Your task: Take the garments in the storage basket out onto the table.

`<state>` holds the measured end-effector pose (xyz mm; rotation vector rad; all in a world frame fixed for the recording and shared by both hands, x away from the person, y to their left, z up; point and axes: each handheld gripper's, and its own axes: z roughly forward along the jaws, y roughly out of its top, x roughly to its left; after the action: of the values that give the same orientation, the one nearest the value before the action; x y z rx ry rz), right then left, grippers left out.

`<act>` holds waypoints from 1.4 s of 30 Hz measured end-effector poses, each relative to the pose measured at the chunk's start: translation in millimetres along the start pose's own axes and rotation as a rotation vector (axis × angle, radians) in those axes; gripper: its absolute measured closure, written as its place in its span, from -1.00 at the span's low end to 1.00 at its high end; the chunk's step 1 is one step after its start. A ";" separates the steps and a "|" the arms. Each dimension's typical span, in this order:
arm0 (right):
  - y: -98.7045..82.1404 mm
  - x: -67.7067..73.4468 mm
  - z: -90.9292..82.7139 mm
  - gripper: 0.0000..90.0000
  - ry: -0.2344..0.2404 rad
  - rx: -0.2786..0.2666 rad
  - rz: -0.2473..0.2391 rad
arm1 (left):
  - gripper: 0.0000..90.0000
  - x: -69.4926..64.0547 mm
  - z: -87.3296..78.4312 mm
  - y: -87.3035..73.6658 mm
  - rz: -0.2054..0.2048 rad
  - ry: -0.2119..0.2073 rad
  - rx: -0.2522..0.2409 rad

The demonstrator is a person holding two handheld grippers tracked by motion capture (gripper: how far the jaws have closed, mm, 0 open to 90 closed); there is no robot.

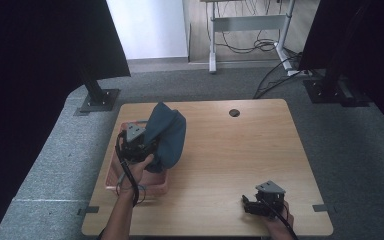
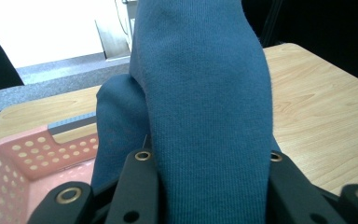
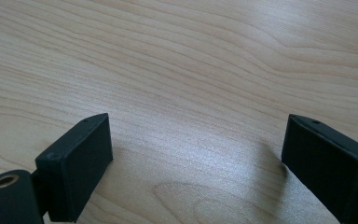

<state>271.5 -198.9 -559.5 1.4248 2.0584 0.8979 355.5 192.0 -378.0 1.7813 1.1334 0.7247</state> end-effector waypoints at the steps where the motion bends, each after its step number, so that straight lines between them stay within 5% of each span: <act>1: 0.0 0.0 0.0 -0.82 0.000 0.000 0.000 | 0.57 -0.9 0.3 0.5 0.002 -0.002 0.000; 42: -0.3 -0.1 -0.3 -0.81 0.002 0.000 0.000 | 0.57 -27.6 17.9 11.2 0.029 -0.045 0.006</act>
<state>271.2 -199.2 -559.5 1.4244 2.0597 0.9001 363.2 158.2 -376.4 1.8136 1.0836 0.6952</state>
